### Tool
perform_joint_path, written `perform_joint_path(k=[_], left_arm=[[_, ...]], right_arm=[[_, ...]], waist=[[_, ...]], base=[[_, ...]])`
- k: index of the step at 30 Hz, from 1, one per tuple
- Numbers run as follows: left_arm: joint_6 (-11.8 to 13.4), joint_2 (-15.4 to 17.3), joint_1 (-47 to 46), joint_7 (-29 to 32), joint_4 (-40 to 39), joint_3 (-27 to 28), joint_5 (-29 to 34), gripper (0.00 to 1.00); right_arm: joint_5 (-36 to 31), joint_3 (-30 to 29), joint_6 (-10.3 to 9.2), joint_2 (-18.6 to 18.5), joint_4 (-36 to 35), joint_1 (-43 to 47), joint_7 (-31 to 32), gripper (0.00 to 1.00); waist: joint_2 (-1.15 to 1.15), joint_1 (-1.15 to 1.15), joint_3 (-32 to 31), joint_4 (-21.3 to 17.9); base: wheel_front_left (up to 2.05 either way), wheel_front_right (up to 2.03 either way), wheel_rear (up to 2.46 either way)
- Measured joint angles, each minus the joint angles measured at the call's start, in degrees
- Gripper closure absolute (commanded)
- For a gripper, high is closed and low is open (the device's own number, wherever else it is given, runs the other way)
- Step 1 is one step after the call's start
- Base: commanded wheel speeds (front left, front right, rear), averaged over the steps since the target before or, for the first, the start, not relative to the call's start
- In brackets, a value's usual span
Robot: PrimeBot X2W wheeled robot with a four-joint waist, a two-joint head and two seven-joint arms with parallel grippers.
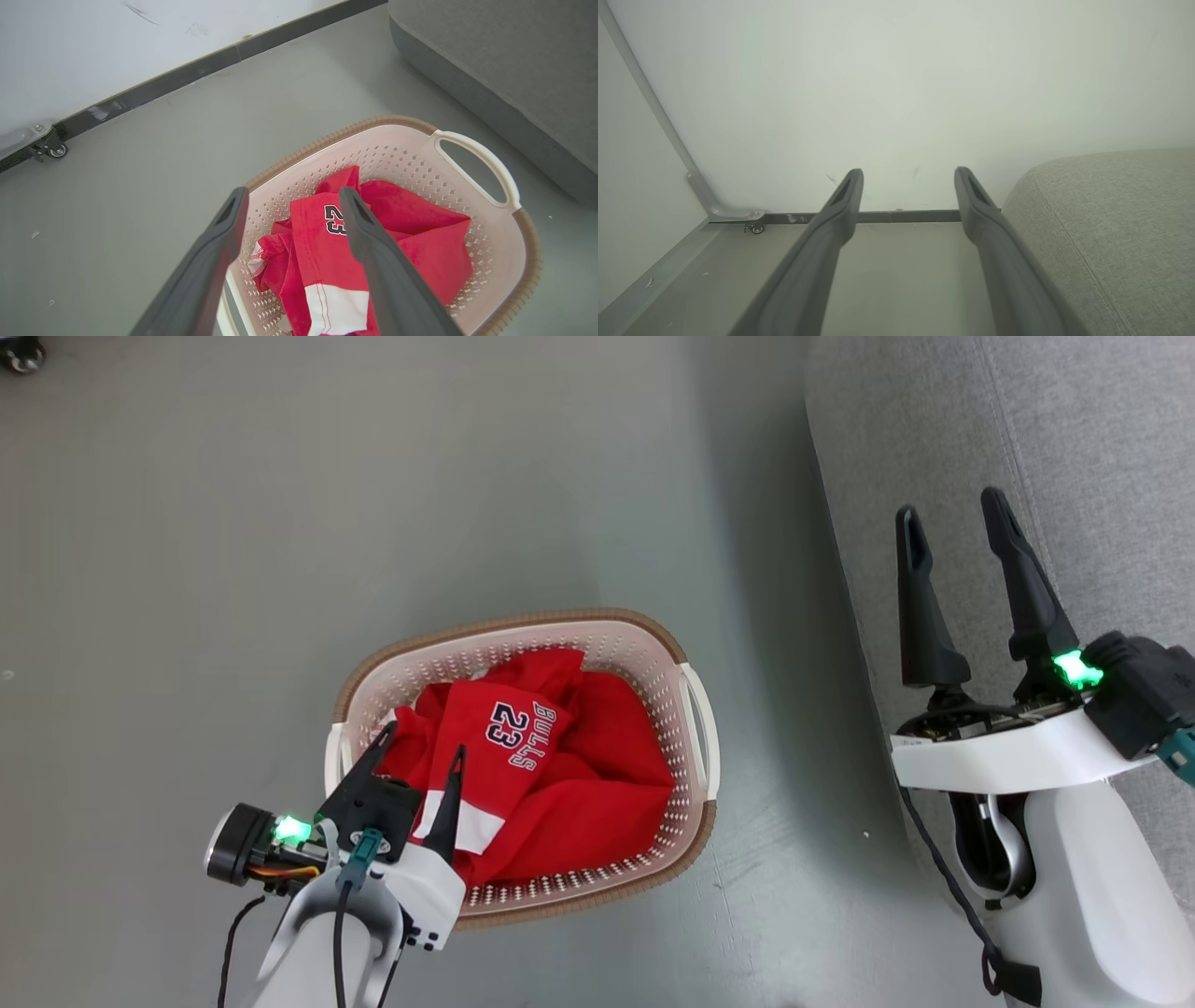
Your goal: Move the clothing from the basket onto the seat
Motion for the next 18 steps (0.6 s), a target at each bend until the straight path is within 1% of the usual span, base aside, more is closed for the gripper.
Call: perform_joint_path(k=[10,18], left_arm=[[-0.10,0.03,-2.79,0.00,3.04,-0.30,0.35,0.00],[-2.25,0.34,-5.77,0.00,6.56,-2.23,1.53,0.00]], right_arm=[[0.63,0.76,0.00,-0.01,-0.23,-2.57,-0.10,0.00],[1.40,1.07,0.00,-0.02,-0.26,-4.94,-0.25,0.00]], waist=[[0.00,0.00,3.47,-1.03],[0.00,0.00,6.43,-1.72]], base=[[0.00,0.00,0.00],[0.00,0.00,0.00]])
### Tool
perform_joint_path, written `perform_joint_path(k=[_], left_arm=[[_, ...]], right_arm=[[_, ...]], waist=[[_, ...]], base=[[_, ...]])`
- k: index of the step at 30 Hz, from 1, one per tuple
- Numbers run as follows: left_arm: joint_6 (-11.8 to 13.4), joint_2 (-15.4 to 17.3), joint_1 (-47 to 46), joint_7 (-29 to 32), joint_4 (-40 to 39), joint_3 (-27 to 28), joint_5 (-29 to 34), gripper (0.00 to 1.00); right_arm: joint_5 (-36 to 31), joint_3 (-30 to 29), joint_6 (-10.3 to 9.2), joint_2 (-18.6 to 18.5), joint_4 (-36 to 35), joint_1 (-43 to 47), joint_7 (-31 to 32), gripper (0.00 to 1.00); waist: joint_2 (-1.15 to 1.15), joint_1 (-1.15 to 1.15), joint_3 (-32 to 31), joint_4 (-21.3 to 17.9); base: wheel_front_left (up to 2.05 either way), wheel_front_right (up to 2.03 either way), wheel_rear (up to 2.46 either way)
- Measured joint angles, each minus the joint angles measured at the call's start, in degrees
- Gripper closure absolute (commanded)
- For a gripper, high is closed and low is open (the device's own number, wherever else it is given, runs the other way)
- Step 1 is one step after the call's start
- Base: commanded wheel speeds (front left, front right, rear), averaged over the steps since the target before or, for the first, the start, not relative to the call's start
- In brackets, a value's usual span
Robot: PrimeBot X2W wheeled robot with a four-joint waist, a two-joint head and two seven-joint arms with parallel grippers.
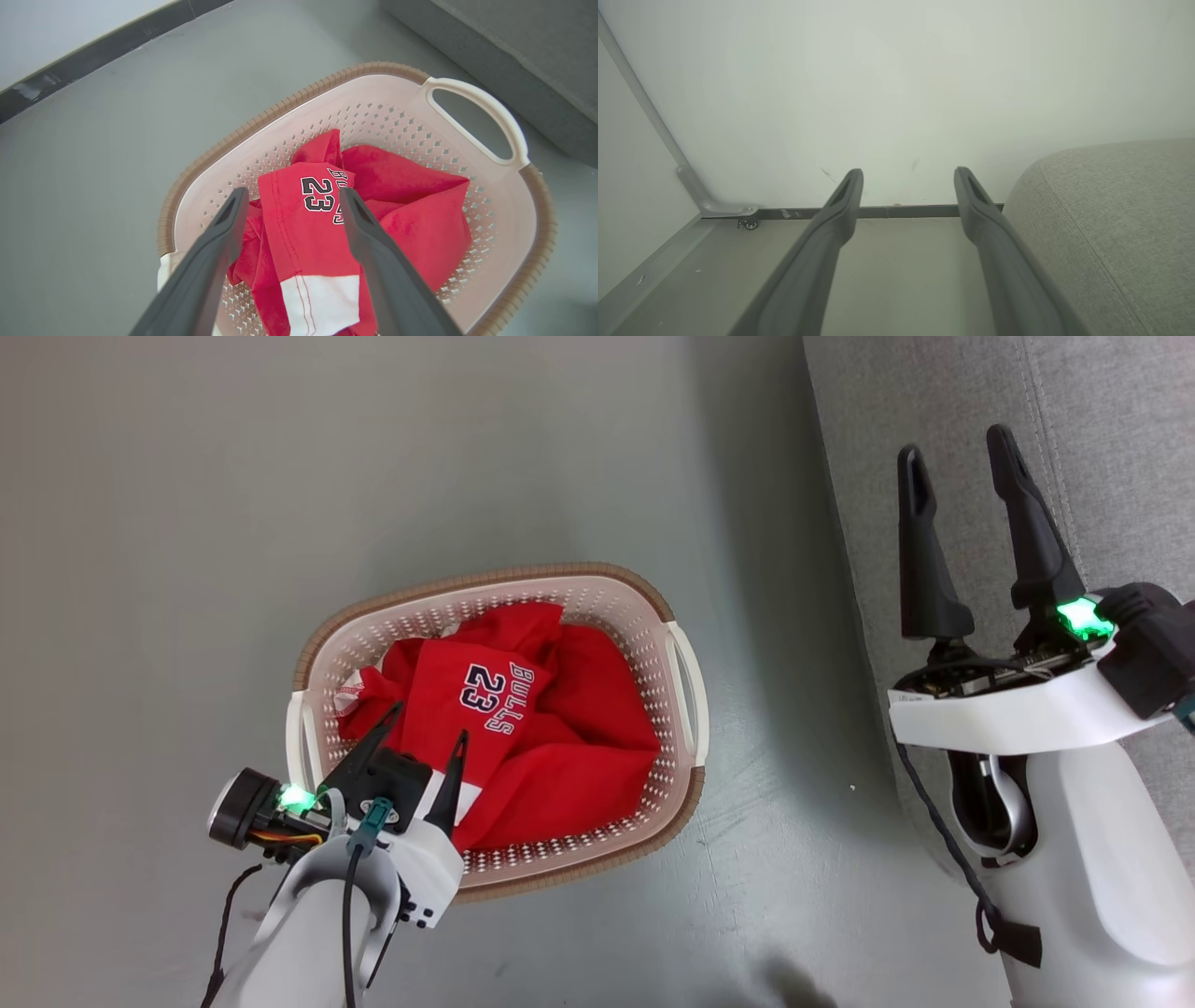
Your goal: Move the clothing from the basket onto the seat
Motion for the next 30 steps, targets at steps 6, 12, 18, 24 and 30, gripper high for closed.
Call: perform_joint_path(k=[6,12,18,24,30], left_arm=[[-0.02,-0.14,-1.76,0.19,2.45,-0.68,0.86,0.00],[-0.35,0.44,-3.70,0.92,5.08,-0.86,1.38,0.00],[-0.77,1.16,-5.00,1.93,7.23,-1.16,1.90,0.00],[-0.76,1.40,-6.79,2.43,8.95,-1.32,2.34,0.00],[-0.74,1.67,-8.41,2.89,10.60,-1.22,2.34,0.00]], right_arm=[[0.22,-0.23,0.00,-0.01,-0.69,-1.32,-0.01,0.00],[0.26,-1.08,0.00,0.00,-1.26,-1.47,-0.02,0.00],[1.26,-1.04,0.00,0.00,-1.63,-1.98,-0.02,0.00],[1.52,-1.07,0.00,0.00,-2.41,-3.44,-0.08,0.00],[1.69,-1.01,0.00,0.00,-3.04,-3.99,-0.09,0.00]], waist=[[0.00,0.00,1.89,-0.59],[0.00,0.00,3.70,-1.40],[0.00,0.00,5.17,-2.13],[0.00,0.00,6.80,-2.99],[0.00,0.00,8.25,-3.74]], base=[[0.00,0.00,0.00],[0.00,0.00,0.00],[0.00,0.00,0.00],[0.00,0.00,0.00],[0.00,0.00,0.00]])
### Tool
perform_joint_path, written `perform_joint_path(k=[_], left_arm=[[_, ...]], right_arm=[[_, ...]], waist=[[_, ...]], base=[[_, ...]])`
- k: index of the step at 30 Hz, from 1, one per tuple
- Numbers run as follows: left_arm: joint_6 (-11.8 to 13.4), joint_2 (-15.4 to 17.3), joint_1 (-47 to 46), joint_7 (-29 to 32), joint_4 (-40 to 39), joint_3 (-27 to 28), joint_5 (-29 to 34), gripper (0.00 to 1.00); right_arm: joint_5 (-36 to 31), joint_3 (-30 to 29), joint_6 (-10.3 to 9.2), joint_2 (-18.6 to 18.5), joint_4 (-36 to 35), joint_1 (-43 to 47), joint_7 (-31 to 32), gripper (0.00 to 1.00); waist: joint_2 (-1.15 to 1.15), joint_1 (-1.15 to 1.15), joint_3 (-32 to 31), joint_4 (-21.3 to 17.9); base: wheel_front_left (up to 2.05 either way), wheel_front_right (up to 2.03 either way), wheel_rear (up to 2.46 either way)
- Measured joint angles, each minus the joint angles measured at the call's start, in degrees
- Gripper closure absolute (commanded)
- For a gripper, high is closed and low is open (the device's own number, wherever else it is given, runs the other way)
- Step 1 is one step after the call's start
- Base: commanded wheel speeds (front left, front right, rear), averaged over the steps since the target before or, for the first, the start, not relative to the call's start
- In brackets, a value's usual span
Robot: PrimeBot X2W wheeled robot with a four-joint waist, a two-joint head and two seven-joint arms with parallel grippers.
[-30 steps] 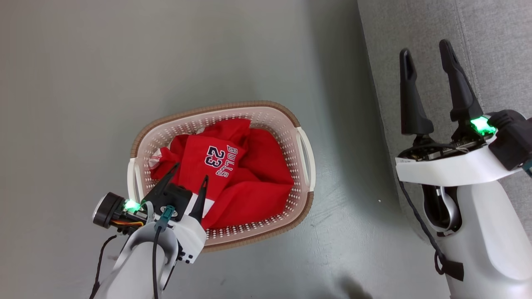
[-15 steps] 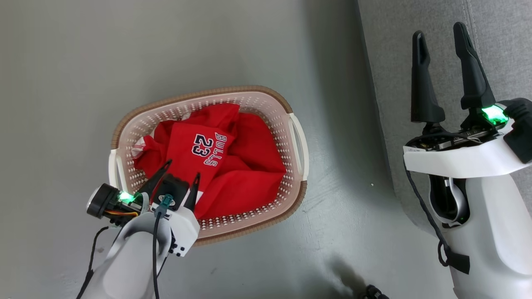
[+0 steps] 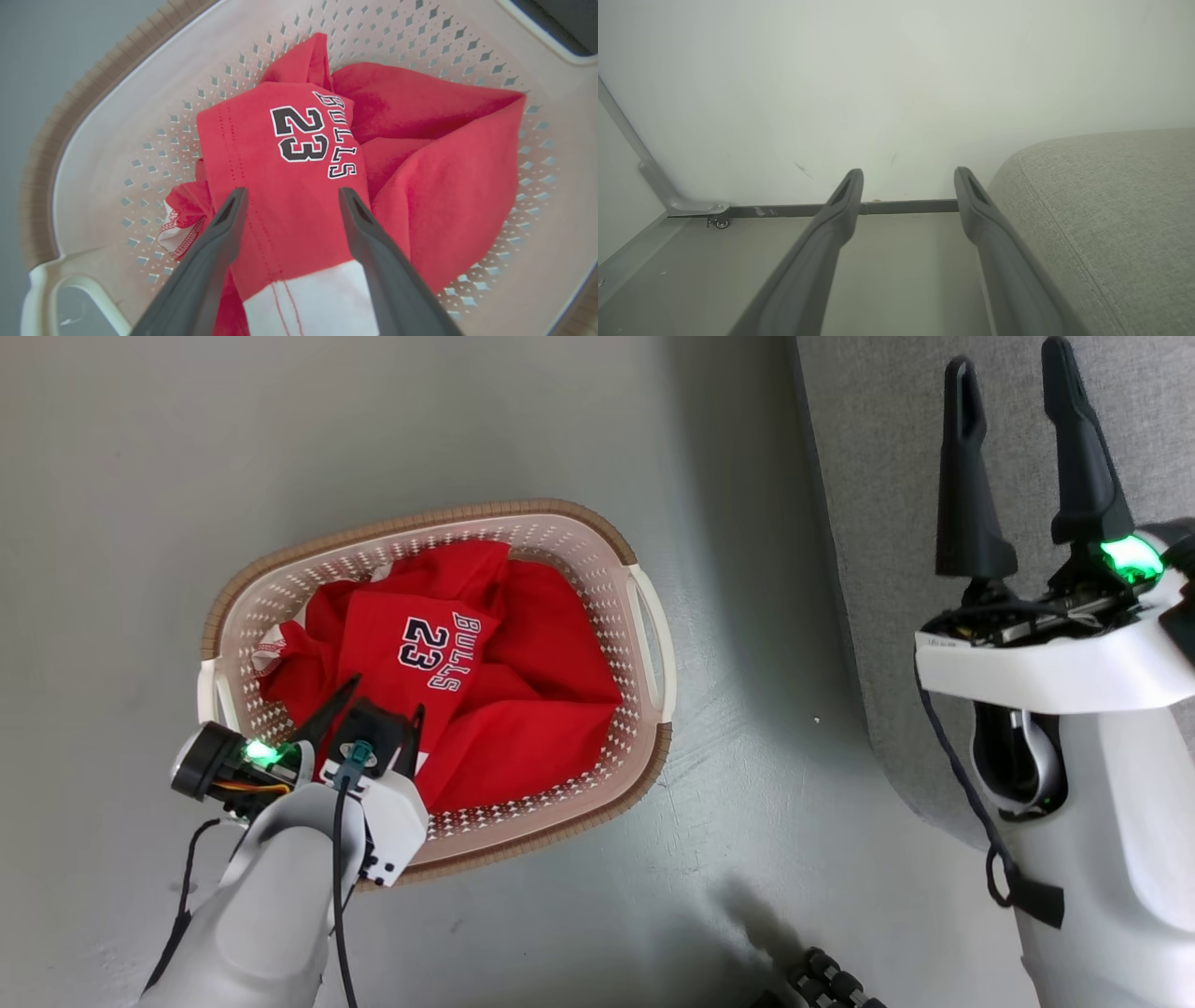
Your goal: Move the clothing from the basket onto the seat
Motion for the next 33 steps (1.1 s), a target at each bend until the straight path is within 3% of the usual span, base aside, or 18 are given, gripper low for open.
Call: perform_joint_path(k=[3,13,17,18,19,20,24,33], left_arm=[[0.07,0.21,-0.84,0.48,0.91,0.24,0.00,0.00],[4.09,0.76,-3.75,2.01,3.22,1.07,0.53,0.00],[4.04,0.46,-4.22,2.00,3.75,1.18,0.51,0.00],[3.94,0.31,-4.22,2.01,4.02,1.15,0.51,0.05],[3.90,0.12,-4.22,2.09,4.37,1.11,0.49,0.25],[3.44,-0.03,-4.22,2.35,4.70,1.03,0.46,0.55],[2.91,-0.25,-4.22,2.48,5.65,0.60,0.41,1.00],[1.88,-0.68,-4.36,1.45,6.55,-0.19,0.42,1.00]], right_arm=[[0.00,0.09,0.00,0.00,-0.36,-1.33,-0.01,0.00],[0.44,0.81,0.00,0.00,-0.77,-2.32,-0.01,0.00],[0.57,0.88,0.00,0.00,-0.73,-2.33,-0.01,0.00],[0.68,0.93,0.00,0.00,-0.69,-2.36,-0.01,0.00],[0.99,1.01,0.00,0.00,-0.65,-2.43,-0.01,0.00],[1.16,1.08,0.00,0.00,-0.60,-2.54,-0.01,0.00],[1.63,1.18,0.00,0.00,-0.51,-3.26,-0.01,0.00],[2.02,0.80,0.01,0.00,-0.13,-3.26,-0.01,0.00]], waist=[[0.00,0.00,0.66,-0.31],[0.00,0.00,2.50,-0.86],[0.00,0.00,3.05,-1.07],[0.00,0.00,3.15,-1.12],[0.00,0.00,3.24,-1.19],[0.00,0.00,3.30,-1.26],[0.00,0.00,3.44,-1.56],[0.00,0.00,2.88,-1.78]], base=[[0.00,0.00,0.00],[0.00,0.00,0.00],[0.00,0.00,0.00],[0.00,0.00,0.00],[0.00,0.00,0.00],[0.00,0.00,0.00],[0.00,0.00,0.00],[0.00,0.00,0.00]])
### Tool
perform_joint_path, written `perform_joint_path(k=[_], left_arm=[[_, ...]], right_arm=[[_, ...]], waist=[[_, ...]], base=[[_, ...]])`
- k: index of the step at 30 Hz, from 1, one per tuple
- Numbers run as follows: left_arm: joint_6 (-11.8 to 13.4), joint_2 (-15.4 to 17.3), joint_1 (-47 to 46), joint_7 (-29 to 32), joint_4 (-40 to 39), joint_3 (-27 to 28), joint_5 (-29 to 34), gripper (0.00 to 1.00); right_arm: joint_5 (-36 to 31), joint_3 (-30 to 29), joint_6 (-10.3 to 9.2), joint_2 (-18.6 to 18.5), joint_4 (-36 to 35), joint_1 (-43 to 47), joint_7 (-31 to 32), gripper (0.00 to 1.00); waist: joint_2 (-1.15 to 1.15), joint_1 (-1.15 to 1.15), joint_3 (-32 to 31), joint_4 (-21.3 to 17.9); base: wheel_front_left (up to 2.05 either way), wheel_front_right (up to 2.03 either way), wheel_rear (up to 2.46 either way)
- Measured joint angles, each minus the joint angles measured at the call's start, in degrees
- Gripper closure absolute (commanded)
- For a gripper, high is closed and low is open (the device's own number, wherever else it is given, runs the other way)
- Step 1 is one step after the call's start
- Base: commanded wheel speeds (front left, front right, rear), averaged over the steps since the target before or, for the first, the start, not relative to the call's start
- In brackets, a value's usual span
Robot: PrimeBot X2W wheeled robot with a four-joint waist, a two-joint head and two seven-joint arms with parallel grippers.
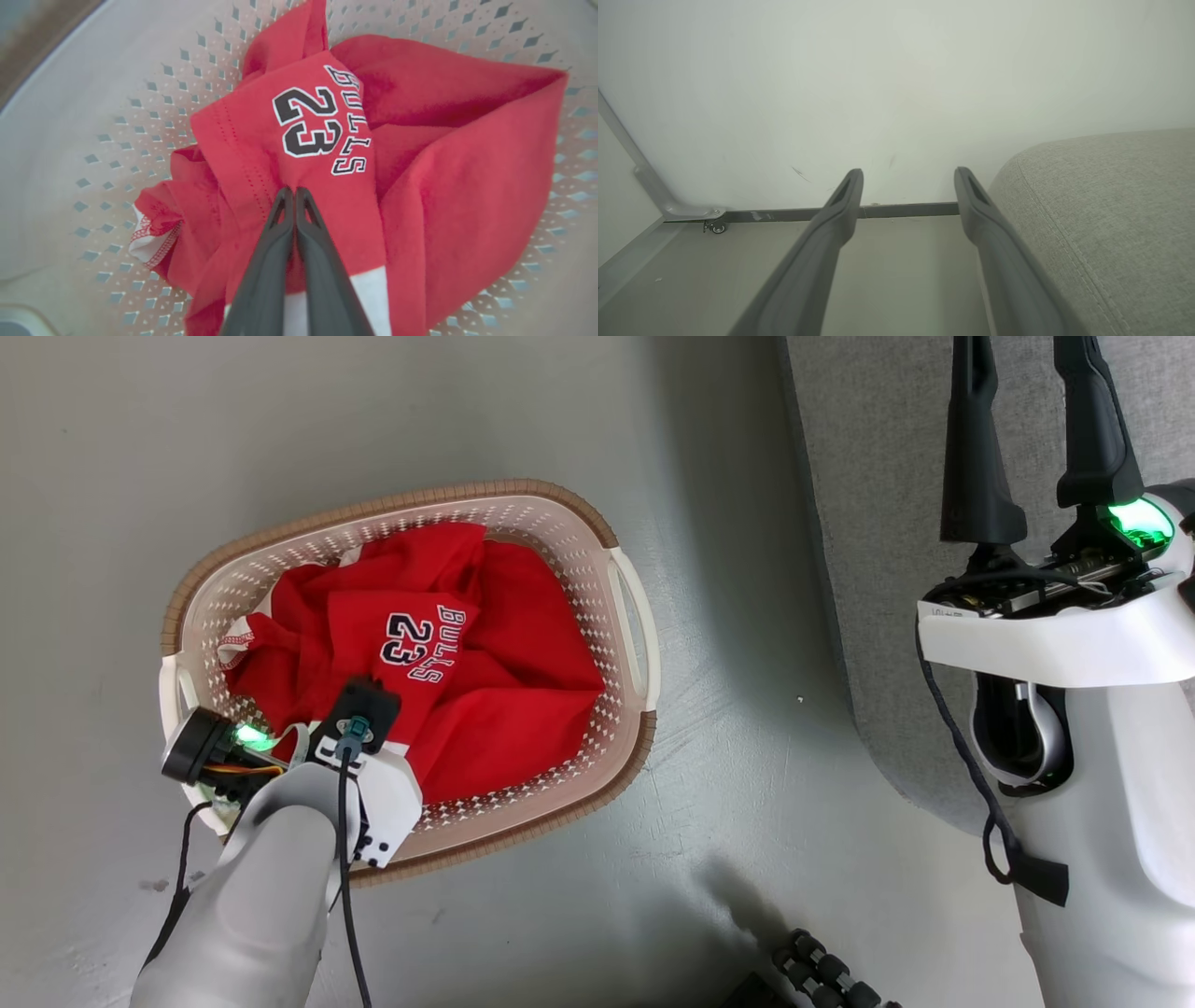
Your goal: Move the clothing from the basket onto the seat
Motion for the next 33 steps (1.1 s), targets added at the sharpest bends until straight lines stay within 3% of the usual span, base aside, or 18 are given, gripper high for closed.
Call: perform_joint_path(k=[20,33], left_arm=[[-0.31,0.12,-0.48,-3.81,-5.00,2.47,-2.66,1.00],[0.69,-0.66,2.57,-4.11,-16.58,2.56,-4.07,1.00]], right_arm=[[-0.11,-0.87,0.00,0.00,2.42,0.14,-0.05,0.00],[-2.69,0.27,0.00,-0.02,6.01,1.38,-0.07,0.00]], waist=[[0.00,0.00,-3.65,1.71],[0.00,0.00,-8.06,3.46]], base=[[0.00,0.00,0.00],[0.00,0.00,0.00]])
